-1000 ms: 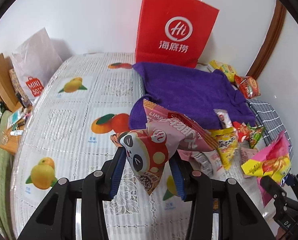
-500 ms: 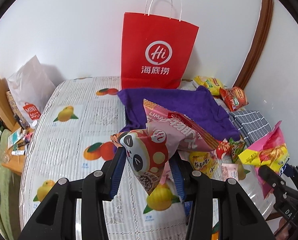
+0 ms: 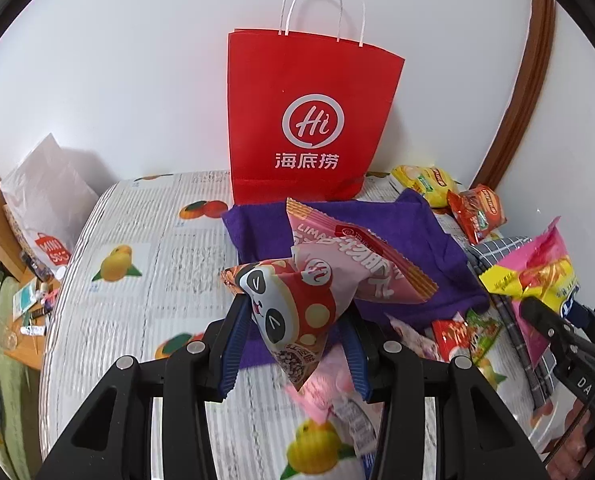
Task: Organize snacks
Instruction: 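Carry the panda packet and yellow-pink bag with both grippers over the purple towel, then open the right gripper to drop the yellow-pink bag while the left drops the panda packet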
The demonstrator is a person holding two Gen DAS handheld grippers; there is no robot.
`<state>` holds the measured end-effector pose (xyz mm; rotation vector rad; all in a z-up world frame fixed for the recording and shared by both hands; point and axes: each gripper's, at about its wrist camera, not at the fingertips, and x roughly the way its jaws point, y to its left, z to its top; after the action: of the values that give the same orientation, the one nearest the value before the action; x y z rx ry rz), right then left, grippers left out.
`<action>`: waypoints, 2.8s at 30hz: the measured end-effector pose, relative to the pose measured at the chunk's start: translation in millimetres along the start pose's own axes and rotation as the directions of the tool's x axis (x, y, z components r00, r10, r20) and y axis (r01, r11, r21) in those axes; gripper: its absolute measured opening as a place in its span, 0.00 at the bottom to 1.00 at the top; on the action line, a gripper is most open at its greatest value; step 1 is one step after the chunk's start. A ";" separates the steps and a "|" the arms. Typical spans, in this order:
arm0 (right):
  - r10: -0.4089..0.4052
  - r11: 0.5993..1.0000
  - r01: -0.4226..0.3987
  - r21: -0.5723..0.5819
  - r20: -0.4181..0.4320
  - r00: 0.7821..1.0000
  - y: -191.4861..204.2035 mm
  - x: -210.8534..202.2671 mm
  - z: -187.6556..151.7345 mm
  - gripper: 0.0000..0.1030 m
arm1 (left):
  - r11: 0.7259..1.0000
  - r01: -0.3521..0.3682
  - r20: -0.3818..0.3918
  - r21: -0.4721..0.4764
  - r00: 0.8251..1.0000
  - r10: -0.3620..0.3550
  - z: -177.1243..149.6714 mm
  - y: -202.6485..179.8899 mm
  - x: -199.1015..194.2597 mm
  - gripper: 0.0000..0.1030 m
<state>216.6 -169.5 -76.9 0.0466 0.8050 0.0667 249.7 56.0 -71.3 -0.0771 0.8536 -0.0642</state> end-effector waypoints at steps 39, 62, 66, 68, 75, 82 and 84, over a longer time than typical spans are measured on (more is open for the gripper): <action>-0.005 1.000 0.004 -0.005 -0.038 0.999 1.6 156.7 106.7 0.62 | 0.997 -0.068 -0.074 -0.028 0.995 0.066 68.1 -0.6 129.7 0.41; -0.032 0.999 0.026 -0.034 -0.201 0.979 -5.9 196.2 88.5 0.63 | 0.999 -0.052 -0.127 -0.006 0.991 0.050 56.1 -10.0 149.0 0.41; -0.040 0.999 0.034 -0.031 -0.214 0.976 -8.1 199.0 85.6 0.63 | 0.999 -0.052 -0.127 -0.013 0.991 0.050 56.5 -8.3 149.5 0.41; -0.039 0.999 0.033 -0.031 -0.220 0.975 -8.4 200.9 84.7 0.63 | 0.999 -0.043 -0.127 -0.021 0.991 0.040 56.9 -7.2 148.3 0.41; -0.041 0.999 0.034 -0.032 -0.251 0.967 -6.6 209.9 81.5 0.63 | 0.999 -0.039 -0.122 -0.019 0.992 0.036 58.2 -7.0 146.1 0.41; -0.050 0.999 0.042 -0.034 -0.266 0.963 -4.1 214.4 80.1 0.63 | 0.999 -0.035 -0.128 -0.017 0.991 0.033 58.1 -7.0 146.0 0.41; -0.053 0.998 0.044 -0.038 -0.274 0.960 -3.4 216.9 78.9 0.63 | 0.999 -0.036 -0.130 -0.016 0.991 0.034 58.6 -7.5 146.5 0.41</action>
<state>423.6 -157.4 -178.3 -0.0131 1.0829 0.0398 389.8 38.2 -142.1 -0.0754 0.9856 -0.0290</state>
